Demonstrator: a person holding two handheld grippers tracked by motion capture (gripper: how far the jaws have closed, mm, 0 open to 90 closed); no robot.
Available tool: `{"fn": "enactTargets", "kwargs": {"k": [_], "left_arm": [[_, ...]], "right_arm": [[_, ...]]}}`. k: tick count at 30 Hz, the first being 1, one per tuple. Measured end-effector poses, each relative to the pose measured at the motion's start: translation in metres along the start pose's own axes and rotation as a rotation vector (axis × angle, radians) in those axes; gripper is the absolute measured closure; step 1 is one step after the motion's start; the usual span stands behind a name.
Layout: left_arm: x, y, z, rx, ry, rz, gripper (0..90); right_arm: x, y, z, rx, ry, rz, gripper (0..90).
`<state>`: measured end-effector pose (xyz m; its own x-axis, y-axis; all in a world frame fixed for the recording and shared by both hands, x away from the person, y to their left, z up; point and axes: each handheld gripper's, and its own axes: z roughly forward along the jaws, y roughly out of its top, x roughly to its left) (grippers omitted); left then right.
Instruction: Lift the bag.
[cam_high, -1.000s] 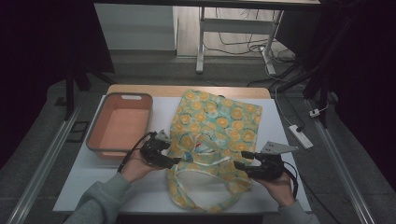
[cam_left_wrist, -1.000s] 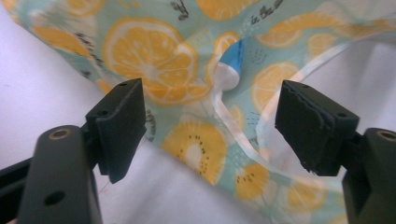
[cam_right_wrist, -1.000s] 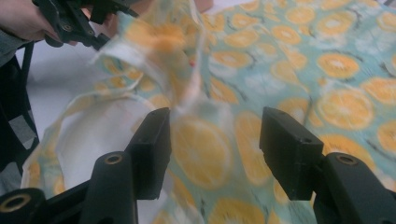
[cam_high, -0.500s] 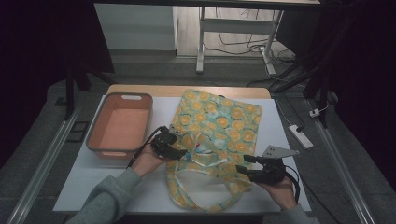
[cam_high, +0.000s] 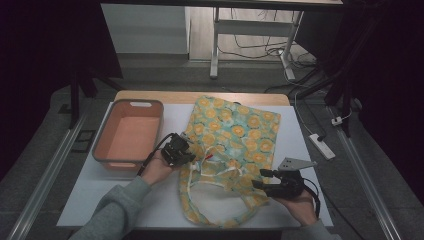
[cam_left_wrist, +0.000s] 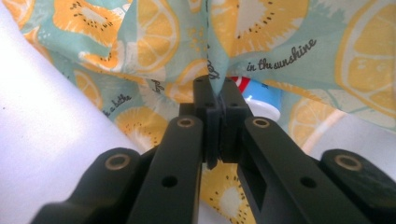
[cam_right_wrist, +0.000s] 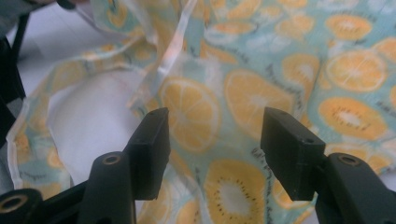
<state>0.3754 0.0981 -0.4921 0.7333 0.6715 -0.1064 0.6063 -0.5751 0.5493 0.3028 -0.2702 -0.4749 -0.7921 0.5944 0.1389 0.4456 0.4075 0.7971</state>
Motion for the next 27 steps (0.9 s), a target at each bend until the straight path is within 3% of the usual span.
{"fn": "enactTargets", "kwargs": {"k": [5,9,13,15,23,27], "left_arm": [[0.003,-0.008,-0.016,-0.035,-0.057,-0.015,88.2],[0.005,-0.014,-0.025,-0.055,-0.084,-0.022,88.2],[0.005,-0.019,-0.030,-0.057,-0.106,-0.018,88.1],[0.004,-0.022,-0.031,-0.055,-0.115,-0.015,88.0],[-0.001,-0.038,-0.037,-0.045,-0.166,-0.012,87.7],[-0.004,-0.046,-0.039,-0.034,-0.177,-0.003,88.0]], "right_arm": [[0.006,-0.007,0.006,0.077,-0.016,0.007,38.3],[0.006,-0.018,0.002,0.145,-0.100,-0.019,35.8],[0.001,-0.031,0.004,0.211,-0.115,0.015,36.1],[0.002,-0.035,0.008,0.250,-0.149,-0.014,41.6],[0.002,-0.034,0.013,0.265,-0.173,0.018,85.8],[0.005,-0.028,0.009,0.224,-0.128,0.011,89.5]]}}
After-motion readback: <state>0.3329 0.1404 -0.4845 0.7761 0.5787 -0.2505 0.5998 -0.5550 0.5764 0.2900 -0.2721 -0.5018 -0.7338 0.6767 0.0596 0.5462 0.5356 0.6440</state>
